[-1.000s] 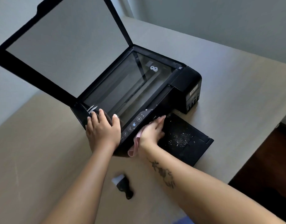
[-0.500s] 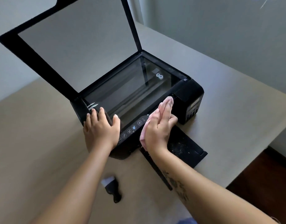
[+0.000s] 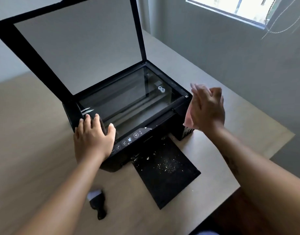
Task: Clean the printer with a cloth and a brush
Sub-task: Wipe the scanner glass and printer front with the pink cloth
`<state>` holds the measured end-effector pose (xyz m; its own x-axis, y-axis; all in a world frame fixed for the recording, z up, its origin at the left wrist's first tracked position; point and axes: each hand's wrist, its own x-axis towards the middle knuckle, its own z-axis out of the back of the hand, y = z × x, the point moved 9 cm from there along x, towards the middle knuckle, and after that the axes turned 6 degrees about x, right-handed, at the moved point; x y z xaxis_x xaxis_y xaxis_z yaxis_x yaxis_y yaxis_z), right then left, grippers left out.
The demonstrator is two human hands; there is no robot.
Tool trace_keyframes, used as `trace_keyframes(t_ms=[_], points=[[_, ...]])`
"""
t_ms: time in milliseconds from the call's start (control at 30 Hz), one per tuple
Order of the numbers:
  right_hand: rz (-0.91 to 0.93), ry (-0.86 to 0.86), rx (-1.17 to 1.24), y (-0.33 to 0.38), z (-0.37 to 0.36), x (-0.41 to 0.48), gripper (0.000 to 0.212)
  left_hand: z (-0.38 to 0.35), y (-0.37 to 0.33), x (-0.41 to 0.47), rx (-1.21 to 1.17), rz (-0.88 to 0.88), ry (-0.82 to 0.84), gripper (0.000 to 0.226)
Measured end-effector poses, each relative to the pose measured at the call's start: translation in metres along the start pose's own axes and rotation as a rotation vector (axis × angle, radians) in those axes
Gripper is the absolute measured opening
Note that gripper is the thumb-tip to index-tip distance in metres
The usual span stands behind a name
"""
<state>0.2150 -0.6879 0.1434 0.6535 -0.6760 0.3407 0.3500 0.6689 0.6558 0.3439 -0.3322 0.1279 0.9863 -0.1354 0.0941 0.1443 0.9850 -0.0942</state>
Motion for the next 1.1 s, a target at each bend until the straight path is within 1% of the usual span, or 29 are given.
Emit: trace_keyframes(t_ms=[33, 67, 100, 133, 167, 267, 300, 367, 433, 467, 500, 533, 600, 633, 667, 733, 767, 867, 967, 1033, 1067, 1100], points=[[0.179, 0.044, -0.045, 0.018, -0.003, -0.01, 0.031, 0.001, 0.0, 0.0, -0.002, 0.0, -0.004, 0.068], [0.348, 0.137, -0.09, 0.029, -0.014, -0.023, 0.032, 0.001, 0.0, 0.001, -0.002, 0.003, -0.005, 0.068], [0.481, 0.218, -0.14, 0.034, -0.024, -0.034, 0.034, 0.001, 0.002, 0.002, -0.002, 0.009, -0.006, 0.067], [0.548, 0.261, -0.184, 0.034, -0.031, -0.038, 0.036, 0.0, 0.002, 0.002, -0.002, 0.014, -0.005, 0.067], [0.54, 0.272, -0.202, 0.031, -0.034, -0.034, 0.037, 0.0, 0.001, 0.001, -0.002, 0.016, -0.003, 0.067], [0.325, 0.257, -0.188, 0.018, -0.038, -0.004, 0.038, 0.0, -0.002, 0.0, 0.0, 0.04, 0.0, 0.067], [0.278, 0.27, -0.183, 0.014, -0.041, 0.004, 0.039, 0.0, -0.003, 0.0, 0.005, 0.046, 0.002, 0.067], [0.233, 0.29, -0.145, 0.007, -0.044, 0.017, 0.038, 0.001, -0.004, 0.001, 0.009, 0.05, 0.001, 0.067], [0.132, 0.276, -0.046, -0.001, -0.035, 0.035, 0.034, 0.001, -0.003, 0.0, 0.006, 0.058, 0.001, 0.067], [0.145, 0.264, -0.037, 0.002, -0.034, 0.043, 0.033, 0.0, -0.002, 0.001, 0.003, 0.062, 0.002, 0.067], [0.207, 0.278, -0.052, 0.008, -0.036, 0.047, 0.035, 0.0, -0.002, 0.001, 0.002, 0.065, 0.006, 0.067], [0.33, 0.321, -0.109, 0.019, -0.043, 0.046, 0.038, 0.0, -0.001, 0.003, 0.001, 0.061, 0.01, 0.067], [0.543, 0.47, -0.26, 0.03, -0.065, 0.036, 0.046, 0.0, -0.001, 0.003, 0.003, 0.062, 0.008, 0.066], [0.574, 0.478, -0.291, 0.03, -0.067, 0.032, 0.046, 0.0, -0.001, 0.004, 0.005, 0.06, 0.005, 0.067], [0.574, 0.454, -0.273, 0.029, -0.063, 0.03, 0.043, -0.001, 0.0, 0.003, 0.006, 0.067, 0.004, 0.068], [0.669, 0.367, -0.176, 0.035, -0.045, 0.016, 0.041, -0.002, 0.002, 0.004, 0.002, 0.08, 0.002, 0.069], [0.765, 0.35, -0.161, 0.036, -0.04, 0.007, 0.041, -0.002, 0.003, 0.004, 0.002, 0.082, 0.0, 0.068], [1.083, 0.37, -0.169, 0.035, -0.041, -0.011, 0.046, -0.002, 0.004, 0.004, -0.009, 0.088, -0.019, 0.067], [1.392, 0.329, -0.25, 0.032, -0.038, -0.027, 0.051, -0.002, 0.005, 0.004, -0.017, 0.094, -0.027, 0.066], [1.587, 0.312, -0.324, 0.028, -0.035, -0.041, 0.058, -0.002, 0.005, 0.003, -0.024, 0.097, -0.032, 0.067], [1.659, 0.316, -0.364, 0.029, -0.035, -0.045, 0.06, -0.001, 0.003, 0.003, -0.026, 0.092, -0.035, 0.068], [1.72, 0.339, -0.4, 0.03, -0.035, -0.048, 0.056, -0.001, 0.003, 0.003, -0.031, 0.091, -0.035, 0.067]])
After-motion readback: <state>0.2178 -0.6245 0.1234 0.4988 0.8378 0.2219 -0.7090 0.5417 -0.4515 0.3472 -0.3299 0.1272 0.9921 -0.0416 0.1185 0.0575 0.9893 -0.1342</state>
